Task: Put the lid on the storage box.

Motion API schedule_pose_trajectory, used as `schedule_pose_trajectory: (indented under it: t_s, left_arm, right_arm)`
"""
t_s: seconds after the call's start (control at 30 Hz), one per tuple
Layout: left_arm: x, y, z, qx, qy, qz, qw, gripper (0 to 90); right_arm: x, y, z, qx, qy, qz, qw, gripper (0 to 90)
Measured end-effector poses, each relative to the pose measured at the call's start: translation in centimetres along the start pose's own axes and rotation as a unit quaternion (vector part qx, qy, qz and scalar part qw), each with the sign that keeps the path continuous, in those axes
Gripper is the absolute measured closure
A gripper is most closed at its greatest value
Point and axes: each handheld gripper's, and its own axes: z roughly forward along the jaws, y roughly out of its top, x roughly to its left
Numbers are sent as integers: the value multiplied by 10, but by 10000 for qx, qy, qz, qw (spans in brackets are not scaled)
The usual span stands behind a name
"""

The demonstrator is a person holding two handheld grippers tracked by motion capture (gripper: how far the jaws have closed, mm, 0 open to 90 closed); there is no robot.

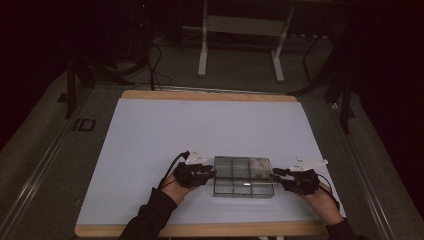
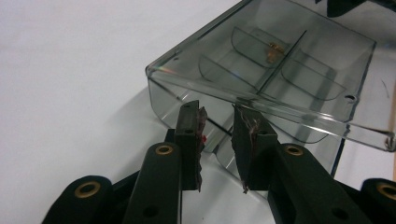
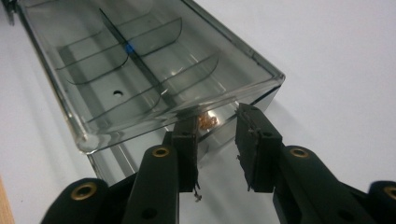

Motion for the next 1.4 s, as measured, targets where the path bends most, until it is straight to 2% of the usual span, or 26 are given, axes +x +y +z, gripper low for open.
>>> schedule_pose_trajectory:
  t_s: [0.1, 0.27, 0.47, 0.63, 0.77, 0.93, 1.07, 1.13, 1.2, 1.27, 1.3, 1.33, 1.4]
  left_arm:
    - [1, -3, 0, -42, -52, -115, 9999, 729]
    - [1, -8, 3, -23, -28, -128, 9999, 718]
    - [3, -12, 5, 14, -20, -204, 9998, 717]
    - [6, -17, 7, 65, 22, -243, 9997, 718]
    - [5, -19, 7, 3, 60, -266, 9996, 718]
    - [7, -22, 3, -92, 77, -333, 9994, 682]
    - [10, -25, 1, -118, 119, -463, 9988, 588]
    - [11, -26, 1, -140, 197, -563, 9981, 443]
    - [12, -27, 1, -212, 156, -628, 9977, 329]
    - [13, -28, 2, -197, 56, -571, 9982, 215]
    - [12, -28, 2, -179, 20, -561, 9983, 167]
    - [12, -29, 3, -181, 22, -553, 9983, 147]
    - [12, -30, 5, -162, 31, -554, 9983, 109]
  right_arm:
    - [-1, -2, 0, -36, 3, 74, 10000, 684]
    - [-1, -7, 0, -4, -35, 185, 9998, 684]
    - [-2, -11, 1, 51, -93, 214, 9997, 682]
    - [-4, -14, 3, 140, -229, 221, 9994, 675]
    - [-6, -14, -2, -9, -253, 318, 9992, 646]
    - [-8, -16, -8, -230, -309, 502, 9980, 561]
    - [-12, -21, -6, -209, -362, 591, 9974, 477]
    - [-14, -23, -5, -214, -376, 663, 9969, 425]
    - [-16, -24, -5, -232, -382, 707, 9965, 364]
    - [-17, -25, -6, -321, -379, 812, 9955, 291]
    - [-18, -25, -6, -377, -306, 862, 9951, 252]
    - [-18, -26, -7, -392, -237, 842, 9954, 193]
    - [-17, -26, -6, -380, -243, 786, 9959, 141]
